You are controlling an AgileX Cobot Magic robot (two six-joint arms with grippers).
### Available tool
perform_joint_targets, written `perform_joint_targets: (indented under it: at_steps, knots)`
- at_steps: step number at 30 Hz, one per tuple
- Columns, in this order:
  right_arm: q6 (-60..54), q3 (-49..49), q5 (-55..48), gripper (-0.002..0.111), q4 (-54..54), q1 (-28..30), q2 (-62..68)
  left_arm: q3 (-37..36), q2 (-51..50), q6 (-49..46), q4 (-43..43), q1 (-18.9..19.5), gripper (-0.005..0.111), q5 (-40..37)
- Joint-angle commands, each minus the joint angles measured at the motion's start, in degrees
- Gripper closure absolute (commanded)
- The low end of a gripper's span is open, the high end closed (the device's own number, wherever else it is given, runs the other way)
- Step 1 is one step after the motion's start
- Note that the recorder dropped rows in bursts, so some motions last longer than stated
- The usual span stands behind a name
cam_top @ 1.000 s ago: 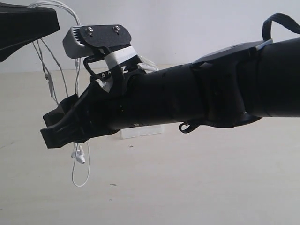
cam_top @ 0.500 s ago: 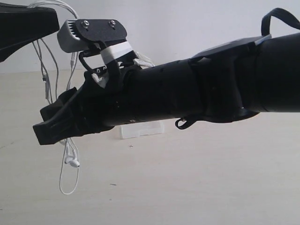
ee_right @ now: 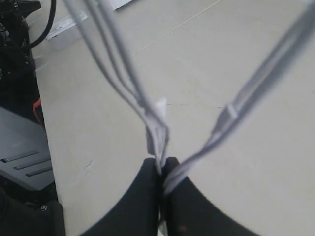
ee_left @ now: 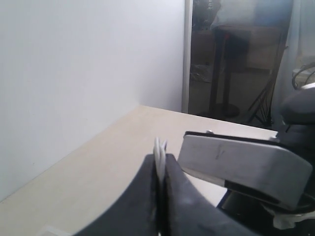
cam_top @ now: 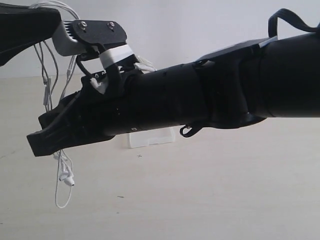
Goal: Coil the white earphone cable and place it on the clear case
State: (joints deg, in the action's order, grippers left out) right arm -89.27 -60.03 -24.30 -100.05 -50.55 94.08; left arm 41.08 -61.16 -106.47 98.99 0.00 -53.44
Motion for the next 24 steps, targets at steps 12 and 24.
perform_joint_targets:
  at_steps: [12, 24]
  knots:
    - [7.85, -0.38, 0.04, 0.108, 6.20, -0.08, -0.02, 0.43, 4.15, 0.34, 0.96, 0.06, 0.107, 12.38]
    - [9.53, -0.38, 0.52, 0.108, 7.49, -0.08, -0.02, 0.43, 6.70, 3.97, -1.33, 0.06, 0.107, 20.72]
